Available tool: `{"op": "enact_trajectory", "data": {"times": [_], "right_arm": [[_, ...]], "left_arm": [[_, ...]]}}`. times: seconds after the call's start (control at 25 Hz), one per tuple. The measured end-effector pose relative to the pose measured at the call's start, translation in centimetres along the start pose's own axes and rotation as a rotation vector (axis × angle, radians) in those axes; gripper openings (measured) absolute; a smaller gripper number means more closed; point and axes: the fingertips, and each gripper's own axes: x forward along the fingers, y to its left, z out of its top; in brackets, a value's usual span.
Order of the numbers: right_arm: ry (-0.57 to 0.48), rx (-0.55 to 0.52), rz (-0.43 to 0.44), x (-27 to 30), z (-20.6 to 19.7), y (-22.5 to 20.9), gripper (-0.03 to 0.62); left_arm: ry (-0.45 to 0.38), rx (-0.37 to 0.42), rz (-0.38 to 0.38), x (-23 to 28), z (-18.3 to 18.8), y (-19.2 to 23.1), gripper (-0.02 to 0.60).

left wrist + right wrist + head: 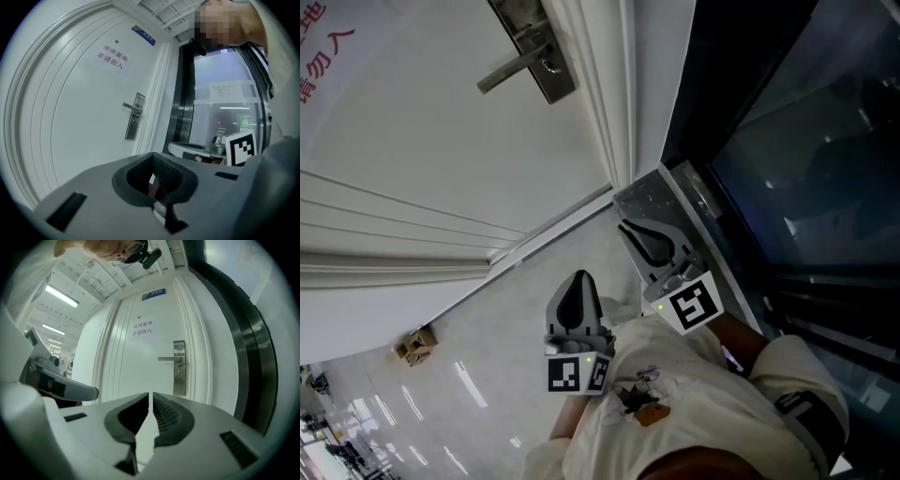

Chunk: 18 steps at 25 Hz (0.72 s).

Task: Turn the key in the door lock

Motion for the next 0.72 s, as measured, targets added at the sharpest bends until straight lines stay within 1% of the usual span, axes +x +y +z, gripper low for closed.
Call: {"op": "enact_trajectory", "data": {"times": [0.04,0.08,0.12,0.24,0.32,0.4,0.52,0.6,0.72], "right_arm": [[0.007,-0.040,-0.004,1.0,0.2,-0.7,0.030],[0.012,-0.083,-0.010,2.1,0.6,-1.2,0.077],[0.010,-0.130,-0.023,3.1,1.1,-1.8,0.107],[-0.029,-0.262,-0.100,6.4,3.2,-3.8,0.106],[-0.038,-0.324,-0.159,8.9,4.3,-5.0,0.107],[-0.020,-0.379,-0.219,11.5,5.1,-6.0,0.107],[0.016,-0.482,-0.302,15.1,6.4,-7.5,0.106],[0.035,-0.547,-0.350,17.5,6.8,-8.5,0.106],[0.070,-0.635,-0.414,20.5,7.3,-10.2,0.102]], "left_arm": [[0.001,-0.009,0.011,0.2,0.0,0.4,0.003],[0.007,-0.017,0.019,0.4,-0.1,0.7,0.003],[0.014,-0.024,0.024,0.6,-0.2,1.1,0.003],[0.028,-0.043,0.021,2.1,-0.3,2.6,0.003],[0.030,-0.056,0.010,3.4,0.0,4.3,0.003],[0.025,-0.054,-0.004,4.6,0.7,6.3,0.003],[-0.002,-0.043,-0.044,6.0,2.8,8.6,0.003],[-0.016,-0.036,-0.075,6.8,4.0,9.4,0.003],[-0.016,-0.032,-0.114,7.7,4.7,9.9,0.003]]}}
